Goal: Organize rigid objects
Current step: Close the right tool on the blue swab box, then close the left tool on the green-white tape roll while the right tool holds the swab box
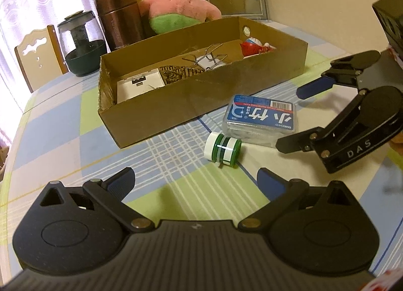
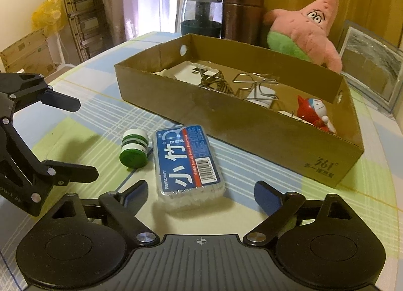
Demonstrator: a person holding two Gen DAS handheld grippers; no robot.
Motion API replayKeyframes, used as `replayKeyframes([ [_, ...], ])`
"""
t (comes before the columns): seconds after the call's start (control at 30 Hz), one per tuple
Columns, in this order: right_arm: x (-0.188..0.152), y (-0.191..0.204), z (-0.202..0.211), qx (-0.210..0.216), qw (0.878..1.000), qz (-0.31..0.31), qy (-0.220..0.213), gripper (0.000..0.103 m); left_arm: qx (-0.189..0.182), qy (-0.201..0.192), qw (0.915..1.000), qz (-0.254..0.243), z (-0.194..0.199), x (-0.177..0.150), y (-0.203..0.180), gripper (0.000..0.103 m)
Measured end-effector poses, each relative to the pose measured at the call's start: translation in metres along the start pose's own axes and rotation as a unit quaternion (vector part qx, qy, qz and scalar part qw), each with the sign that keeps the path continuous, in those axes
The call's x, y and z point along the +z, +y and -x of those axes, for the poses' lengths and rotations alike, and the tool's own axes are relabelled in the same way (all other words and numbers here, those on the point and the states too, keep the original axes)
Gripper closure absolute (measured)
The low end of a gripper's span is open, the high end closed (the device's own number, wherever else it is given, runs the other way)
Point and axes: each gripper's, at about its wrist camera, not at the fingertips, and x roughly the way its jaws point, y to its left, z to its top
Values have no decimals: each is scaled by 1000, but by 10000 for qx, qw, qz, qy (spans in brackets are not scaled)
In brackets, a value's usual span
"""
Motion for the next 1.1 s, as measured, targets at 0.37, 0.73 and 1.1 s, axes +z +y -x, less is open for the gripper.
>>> replayKeyframes([
  [0.37,6,1,-13,166,9998,20,116,44,-51,19,10000,-24,-6,-1,4,2],
  [0.73,9,-4,-6,-189,9991,-239,307,46,-329,-82,9993,-162,-16,4,-4,3],
  [1.1,-1,-16,9,-729,9924,-848,508,46,-620,-92,9980,-120,-34,13,-2,17],
])
